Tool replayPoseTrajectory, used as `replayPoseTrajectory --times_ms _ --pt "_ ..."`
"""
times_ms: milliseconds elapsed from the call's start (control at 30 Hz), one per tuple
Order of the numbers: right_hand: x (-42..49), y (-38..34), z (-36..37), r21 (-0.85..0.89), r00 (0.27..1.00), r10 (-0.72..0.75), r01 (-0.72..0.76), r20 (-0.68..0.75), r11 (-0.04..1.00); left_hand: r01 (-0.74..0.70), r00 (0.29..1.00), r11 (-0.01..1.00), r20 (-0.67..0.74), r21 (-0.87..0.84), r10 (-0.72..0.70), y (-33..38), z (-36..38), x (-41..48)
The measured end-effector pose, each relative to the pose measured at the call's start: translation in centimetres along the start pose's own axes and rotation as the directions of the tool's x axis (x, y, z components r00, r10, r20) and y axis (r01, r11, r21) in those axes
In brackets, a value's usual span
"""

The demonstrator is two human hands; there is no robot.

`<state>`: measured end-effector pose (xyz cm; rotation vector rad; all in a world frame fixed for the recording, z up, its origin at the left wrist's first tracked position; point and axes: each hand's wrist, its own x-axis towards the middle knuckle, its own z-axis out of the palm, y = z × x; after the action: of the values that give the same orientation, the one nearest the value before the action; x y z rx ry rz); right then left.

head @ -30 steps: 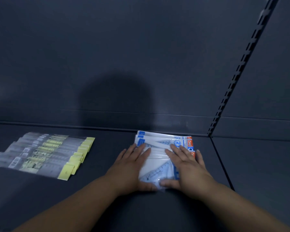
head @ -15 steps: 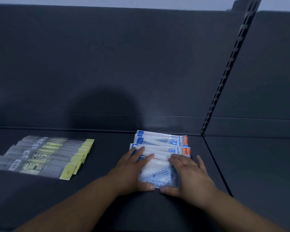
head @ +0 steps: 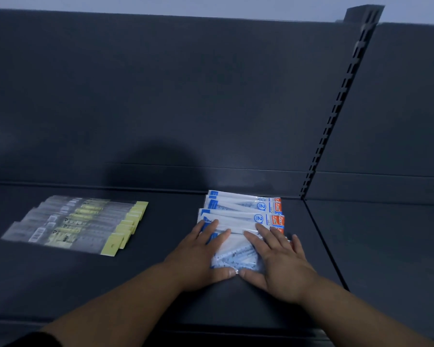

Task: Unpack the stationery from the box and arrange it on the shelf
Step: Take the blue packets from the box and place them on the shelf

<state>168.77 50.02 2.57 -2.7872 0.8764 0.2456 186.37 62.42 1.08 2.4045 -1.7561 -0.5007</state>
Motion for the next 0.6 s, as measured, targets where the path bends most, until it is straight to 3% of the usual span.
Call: replayPoseTrajectory --times_ms 167,300,467,600 --pt "-0.6 0.2 -1.1 -0.024 0.997 -0.071 0.071 -0.025 0.997 0.121 0.977 0.99 -0.166 -0.075 -0.132 0.1 0.5 -2.8" --pt "-1.5 -0.4 -2.2 -0.03 0.974 -0.195 0.193 -0.115 0.981 0.275 0.913 0.952 -0.273 -0.133 -0.302 2.0 0.9 -6.6" --pt "-3.5 -2.3 -1.6 -0.051 0.881 -0.456 0.454 -0.126 0.89 0.495 0.734 0.844 -0.42 -0.208 -0.534 5.4 3.2 -13.5" --pt "-5.8 -5.2 0.0 0.02 0.76 -0.639 0.645 -0.119 0.764 0.654 0.569 0.711 -0.45 -0.258 -0.688 7.1 5.9 -21.0"
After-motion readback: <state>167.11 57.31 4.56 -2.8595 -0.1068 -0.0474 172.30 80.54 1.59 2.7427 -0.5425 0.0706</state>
